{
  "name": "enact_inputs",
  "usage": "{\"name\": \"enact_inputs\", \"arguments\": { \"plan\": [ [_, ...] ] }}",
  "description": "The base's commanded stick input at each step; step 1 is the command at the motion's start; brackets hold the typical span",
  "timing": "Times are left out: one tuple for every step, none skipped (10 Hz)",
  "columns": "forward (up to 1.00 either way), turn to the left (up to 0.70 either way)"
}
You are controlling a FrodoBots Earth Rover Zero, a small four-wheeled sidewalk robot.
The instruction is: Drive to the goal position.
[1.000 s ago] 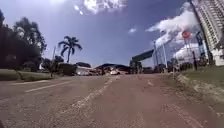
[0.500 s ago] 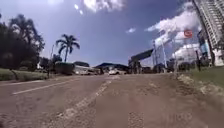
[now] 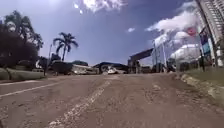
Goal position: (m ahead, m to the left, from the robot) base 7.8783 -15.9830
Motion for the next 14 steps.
{"name": "enact_inputs", "arguments": {
  "plan": [
    [0.7, 0.0],
    [0.7, 0.0],
    [0.7, 0.0],
    [0.7, 0.0],
    [0.7, 0.0],
    [0.7, 0.0],
    [0.7, 0.0],
    [0.7, 0.0],
    [0.7, 0.0],
    [0.7, 0.0],
    [0.7, 0.0],
    [0.7, 0.0],
    [0.7, 0.0],
    [0.7, 0.0]
  ]
}}
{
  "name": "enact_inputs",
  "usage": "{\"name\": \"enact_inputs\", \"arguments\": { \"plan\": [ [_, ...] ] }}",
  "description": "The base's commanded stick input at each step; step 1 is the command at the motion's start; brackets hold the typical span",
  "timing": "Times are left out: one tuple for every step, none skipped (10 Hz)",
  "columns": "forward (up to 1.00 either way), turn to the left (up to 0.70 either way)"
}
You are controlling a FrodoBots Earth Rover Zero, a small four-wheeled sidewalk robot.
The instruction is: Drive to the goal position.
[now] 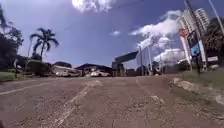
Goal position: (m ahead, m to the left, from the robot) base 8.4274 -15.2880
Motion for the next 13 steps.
{"name": "enact_inputs", "arguments": {
  "plan": [
    [0.7, 0.0],
    [0.7, 0.0],
    [0.7, 0.0],
    [0.7, 0.0],
    [0.7, 0.0],
    [0.7, 0.0],
    [0.7, 0.0],
    [0.7, 0.0],
    [0.7, 0.0],
    [0.7, 0.0],
    [0.7, 0.0],
    [0.7, 0.0],
    [0.7, 0.0]
  ]
}}
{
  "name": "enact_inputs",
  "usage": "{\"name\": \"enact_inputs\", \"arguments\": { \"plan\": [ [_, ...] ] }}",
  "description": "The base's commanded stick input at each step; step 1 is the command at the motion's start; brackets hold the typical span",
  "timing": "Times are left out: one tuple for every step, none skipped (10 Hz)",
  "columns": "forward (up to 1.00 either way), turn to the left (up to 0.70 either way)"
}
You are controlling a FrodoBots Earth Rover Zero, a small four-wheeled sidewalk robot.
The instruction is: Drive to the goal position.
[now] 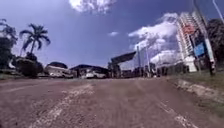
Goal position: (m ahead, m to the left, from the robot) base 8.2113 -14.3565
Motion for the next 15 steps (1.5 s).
{"name": "enact_inputs", "arguments": {
  "plan": [
    [0.7, 0.0],
    [0.7, 0.0],
    [0.7, 0.0],
    [0.7, 0.0],
    [0.7, 0.0],
    [0.7, 0.0],
    [0.7, 0.0],
    [0.7, 0.0],
    [0.7, 0.0],
    [0.7, 0.0],
    [0.7, 0.0],
    [0.7, 0.0],
    [0.7, 0.0],
    [0.7, 0.0],
    [0.7, 0.0]
  ]
}}
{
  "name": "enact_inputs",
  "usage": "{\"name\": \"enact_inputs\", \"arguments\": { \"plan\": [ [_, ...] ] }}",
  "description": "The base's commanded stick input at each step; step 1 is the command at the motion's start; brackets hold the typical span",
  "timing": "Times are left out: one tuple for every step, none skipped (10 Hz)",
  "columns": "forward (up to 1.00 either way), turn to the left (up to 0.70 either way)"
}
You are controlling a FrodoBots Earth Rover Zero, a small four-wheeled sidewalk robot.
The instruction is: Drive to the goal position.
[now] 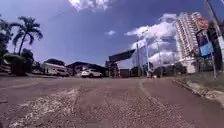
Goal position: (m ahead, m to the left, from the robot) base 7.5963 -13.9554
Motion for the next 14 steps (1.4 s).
{"name": "enact_inputs", "arguments": {
  "plan": [
    [0.7, 0.0],
    [0.7, -0.03],
    [0.7, -0.09],
    [0.7, -0.17],
    [0.7, -0.35],
    [0.7, -0.35],
    [0.7, 0.0],
    [0.7, 0.0],
    [0.7, 0.0],
    [0.7, 0.0],
    [0.7, 0.0],
    [0.7, 0.0],
    [0.7, 0.0],
    [0.7, 0.0]
  ]
}}
